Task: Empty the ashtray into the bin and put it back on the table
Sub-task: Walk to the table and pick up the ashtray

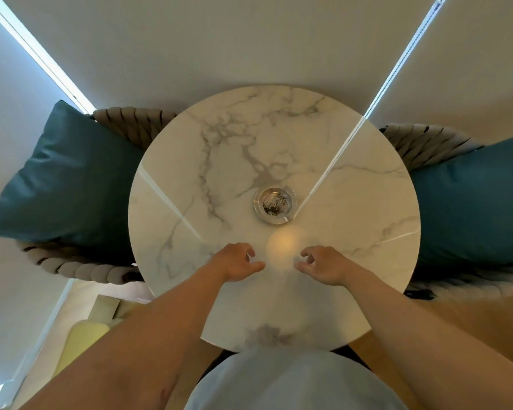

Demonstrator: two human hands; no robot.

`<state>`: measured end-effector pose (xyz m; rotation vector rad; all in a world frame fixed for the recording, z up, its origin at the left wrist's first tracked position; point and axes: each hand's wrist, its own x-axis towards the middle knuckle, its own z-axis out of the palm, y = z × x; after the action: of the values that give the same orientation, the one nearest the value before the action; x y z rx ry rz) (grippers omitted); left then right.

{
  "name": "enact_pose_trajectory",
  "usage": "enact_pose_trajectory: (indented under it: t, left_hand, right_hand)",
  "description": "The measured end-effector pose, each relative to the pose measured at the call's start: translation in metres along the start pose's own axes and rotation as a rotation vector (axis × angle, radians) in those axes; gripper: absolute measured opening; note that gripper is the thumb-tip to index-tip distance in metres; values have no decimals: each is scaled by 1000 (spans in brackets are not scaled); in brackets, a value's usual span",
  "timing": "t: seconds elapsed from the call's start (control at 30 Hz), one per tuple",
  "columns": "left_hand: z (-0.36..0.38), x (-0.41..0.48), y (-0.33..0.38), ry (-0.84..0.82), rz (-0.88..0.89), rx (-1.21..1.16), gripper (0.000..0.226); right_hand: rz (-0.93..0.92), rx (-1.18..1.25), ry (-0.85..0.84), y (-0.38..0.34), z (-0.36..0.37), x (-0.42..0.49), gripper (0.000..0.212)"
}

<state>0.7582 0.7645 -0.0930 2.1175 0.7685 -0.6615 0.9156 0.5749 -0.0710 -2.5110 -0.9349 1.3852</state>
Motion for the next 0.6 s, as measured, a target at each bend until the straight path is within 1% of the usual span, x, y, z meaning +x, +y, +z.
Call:
enact_pose_trajectory:
  t: [0.3, 0.43, 0.6]
  left_hand:
    - [-39, 49, -4, 105, -49, -63, 66]
    - [-50, 64, 3, 130, -39, -36, 75]
    - [-62, 83, 16, 163, -30, -8, 88]
  right_hand:
    - [26, 11, 83, -15, -45, 46, 66]
    - [-6, 50, 124, -17, -59, 64, 65]
    - [-37, 82, 119, -16, -72, 83, 63]
